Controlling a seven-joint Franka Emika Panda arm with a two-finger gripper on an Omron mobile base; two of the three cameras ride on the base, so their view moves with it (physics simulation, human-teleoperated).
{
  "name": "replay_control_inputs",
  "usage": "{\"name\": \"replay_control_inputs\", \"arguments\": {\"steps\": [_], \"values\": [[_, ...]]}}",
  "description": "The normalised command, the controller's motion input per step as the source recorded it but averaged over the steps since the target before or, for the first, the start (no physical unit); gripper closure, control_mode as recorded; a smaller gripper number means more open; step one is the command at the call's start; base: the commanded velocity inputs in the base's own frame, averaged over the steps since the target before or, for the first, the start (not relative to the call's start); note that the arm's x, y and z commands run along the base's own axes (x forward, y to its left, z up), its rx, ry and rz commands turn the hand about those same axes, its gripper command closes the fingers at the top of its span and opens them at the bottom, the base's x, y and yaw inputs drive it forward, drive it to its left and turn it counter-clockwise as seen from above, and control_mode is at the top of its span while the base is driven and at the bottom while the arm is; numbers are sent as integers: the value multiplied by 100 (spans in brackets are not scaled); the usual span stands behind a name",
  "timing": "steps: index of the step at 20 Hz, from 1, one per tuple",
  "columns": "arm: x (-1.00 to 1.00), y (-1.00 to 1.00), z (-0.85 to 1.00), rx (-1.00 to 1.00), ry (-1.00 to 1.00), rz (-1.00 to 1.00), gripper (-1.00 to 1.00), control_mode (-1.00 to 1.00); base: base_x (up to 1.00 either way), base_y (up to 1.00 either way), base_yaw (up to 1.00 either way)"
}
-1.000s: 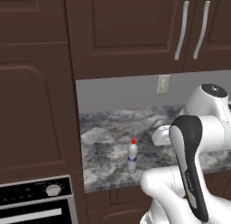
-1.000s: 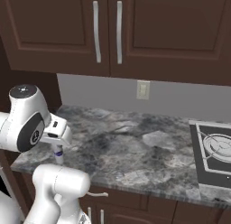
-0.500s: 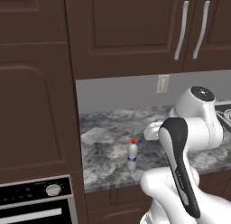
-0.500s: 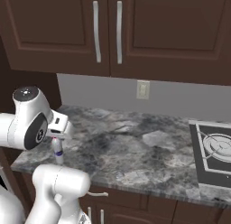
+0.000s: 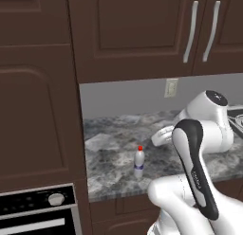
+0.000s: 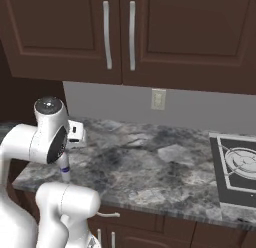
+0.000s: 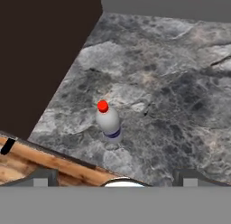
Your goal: Place the drinks on the dining counter in a tight cluster.
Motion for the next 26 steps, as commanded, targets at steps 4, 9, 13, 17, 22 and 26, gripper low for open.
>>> {"name": "replay_control_inputs", "arguments": {"steps": [4,9,13,17,22,26], "values": [[27,0,-32,8,-7,38,-100,-100,0,0,0],[4,0,-73,5,-6,31,-100,-100,0,0,0],[18,0,-60,8,0,29,-100,-100,0,0,0],[41,-1,-53,5,-10,25,-100,-100,0,0,0],[52,-1,-54,8,-26,5,-100,-100,0,0,0],[38,-2,-11,10,-24,0,-100,-100,0,0,0]]}}
